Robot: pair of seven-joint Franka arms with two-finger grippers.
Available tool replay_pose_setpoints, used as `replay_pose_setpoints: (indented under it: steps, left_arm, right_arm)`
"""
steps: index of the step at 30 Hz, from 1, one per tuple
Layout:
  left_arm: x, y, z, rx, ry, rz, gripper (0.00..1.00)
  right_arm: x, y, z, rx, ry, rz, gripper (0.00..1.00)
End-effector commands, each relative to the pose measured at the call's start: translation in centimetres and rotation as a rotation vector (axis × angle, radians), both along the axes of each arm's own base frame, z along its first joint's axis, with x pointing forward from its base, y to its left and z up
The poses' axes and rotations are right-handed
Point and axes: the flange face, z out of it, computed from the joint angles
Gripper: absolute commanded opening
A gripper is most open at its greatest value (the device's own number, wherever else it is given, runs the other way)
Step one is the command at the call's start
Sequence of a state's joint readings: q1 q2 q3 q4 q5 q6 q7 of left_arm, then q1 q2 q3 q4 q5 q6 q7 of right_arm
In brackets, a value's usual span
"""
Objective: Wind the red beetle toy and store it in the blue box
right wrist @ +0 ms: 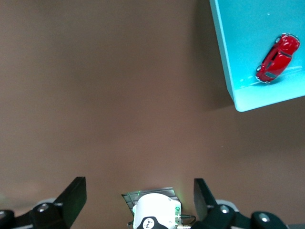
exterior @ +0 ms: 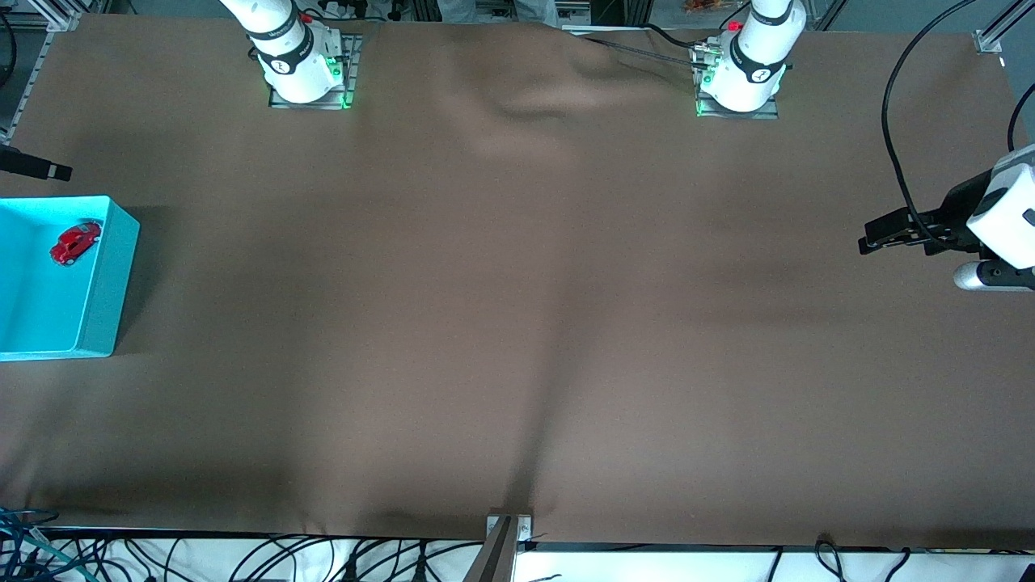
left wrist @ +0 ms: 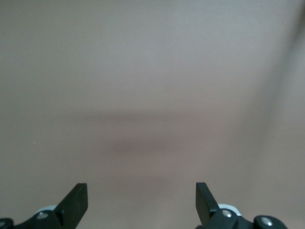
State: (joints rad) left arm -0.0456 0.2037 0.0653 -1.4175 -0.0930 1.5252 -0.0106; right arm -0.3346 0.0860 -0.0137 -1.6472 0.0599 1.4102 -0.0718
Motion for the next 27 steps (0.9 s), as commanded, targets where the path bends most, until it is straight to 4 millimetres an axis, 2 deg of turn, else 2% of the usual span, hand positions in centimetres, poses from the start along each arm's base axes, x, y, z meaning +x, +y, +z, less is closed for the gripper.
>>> replay_pose_setpoints:
  steps: [1, 4, 8, 18, 24, 27]
  left_arm:
    - [-0.2, 0.2, 1.0, -0.015, -0.019, -0.021, 1.0]
    - [-0.3, 0.2, 1.1, -0.014, -0.021, -0.022, 1.0]
    - [-0.5, 0.2, 1.6, -0.009, -0.03, -0.024, 1.0]
    - [-1.4, 0.4, 2.7, -0.003, -0.047, -0.068, 0.99]
    - [-1.4, 0.3, 2.9, 0.003, -0.051, -0.07, 0.99]
    - [-1.4, 0.3, 3.0, 0.002, -0.054, -0.069, 0.99]
  right_arm:
    - [0.2, 4.3, 1.4, -0.021, -0.01, 0.079, 1.0]
    - [0.5, 6.5, 2.1, -0.028, -0.021, 0.107, 1.0]
    - [0.8, 9.8, 2.9, -0.068, -0.021, 0.042, 1.0]
    - [1.6, 19.7, 2.7, -0.186, -0.015, 0.032, 1.0]
    - [1.7, 23.5, 2.7, -0.2, -0.039, 0.042, 1.0]
    - [1.6, 24.4, 2.7, -0.2, -0.046, 0.049, 1.0]
